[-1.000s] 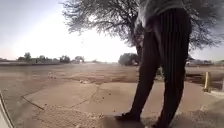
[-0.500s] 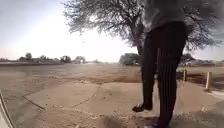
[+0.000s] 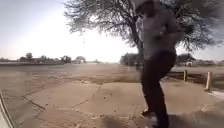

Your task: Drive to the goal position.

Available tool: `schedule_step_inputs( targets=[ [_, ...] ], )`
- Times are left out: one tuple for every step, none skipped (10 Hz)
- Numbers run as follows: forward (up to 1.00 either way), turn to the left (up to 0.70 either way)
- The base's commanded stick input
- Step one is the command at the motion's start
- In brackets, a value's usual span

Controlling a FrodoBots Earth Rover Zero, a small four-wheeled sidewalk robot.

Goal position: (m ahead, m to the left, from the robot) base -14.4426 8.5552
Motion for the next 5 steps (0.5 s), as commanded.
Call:
schedule_step_inputs(
  targets=[
    [0.00, 0.45],
    [0.00, 0.45],
    [0.00, 0.45],
    [0.00, 0.45],
    [0.00, 0.10]
  ],
)
